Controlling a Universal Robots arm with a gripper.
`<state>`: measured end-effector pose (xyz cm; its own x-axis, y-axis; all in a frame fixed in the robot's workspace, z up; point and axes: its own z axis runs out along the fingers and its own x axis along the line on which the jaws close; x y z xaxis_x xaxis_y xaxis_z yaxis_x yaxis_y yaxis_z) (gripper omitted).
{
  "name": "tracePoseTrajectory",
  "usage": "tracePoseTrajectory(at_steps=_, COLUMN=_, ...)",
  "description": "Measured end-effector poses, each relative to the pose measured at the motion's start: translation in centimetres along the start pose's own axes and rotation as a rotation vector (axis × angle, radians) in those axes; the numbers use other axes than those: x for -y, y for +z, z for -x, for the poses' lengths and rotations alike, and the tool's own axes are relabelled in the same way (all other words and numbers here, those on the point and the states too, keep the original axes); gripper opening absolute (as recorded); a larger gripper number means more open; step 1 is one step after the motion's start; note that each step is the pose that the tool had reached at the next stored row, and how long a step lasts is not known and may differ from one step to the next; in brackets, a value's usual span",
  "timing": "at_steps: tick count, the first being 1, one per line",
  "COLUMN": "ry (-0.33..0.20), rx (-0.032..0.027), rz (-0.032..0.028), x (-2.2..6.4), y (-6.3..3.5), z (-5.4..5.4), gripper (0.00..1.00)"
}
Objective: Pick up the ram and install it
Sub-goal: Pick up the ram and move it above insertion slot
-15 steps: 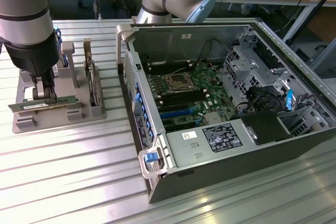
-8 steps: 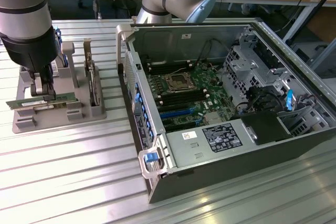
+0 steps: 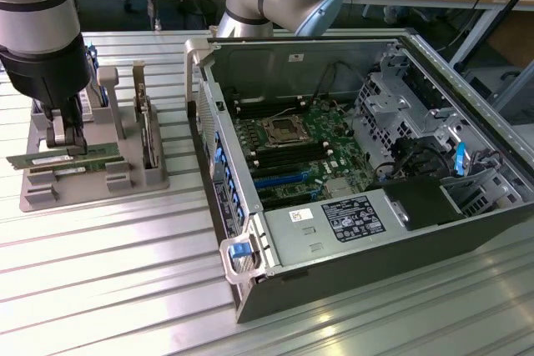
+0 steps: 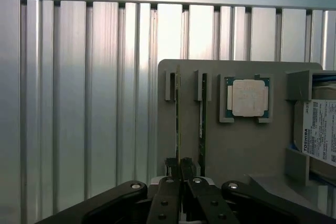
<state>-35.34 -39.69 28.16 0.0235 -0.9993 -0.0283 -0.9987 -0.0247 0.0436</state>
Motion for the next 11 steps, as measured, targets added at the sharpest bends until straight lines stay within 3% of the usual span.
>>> tracePoseTrajectory(at_steps=11, ry=0.000, rx=0.0027, rz=-0.0001, x=-0.04, y=-0.91, z=0.03, gripper=0.12)
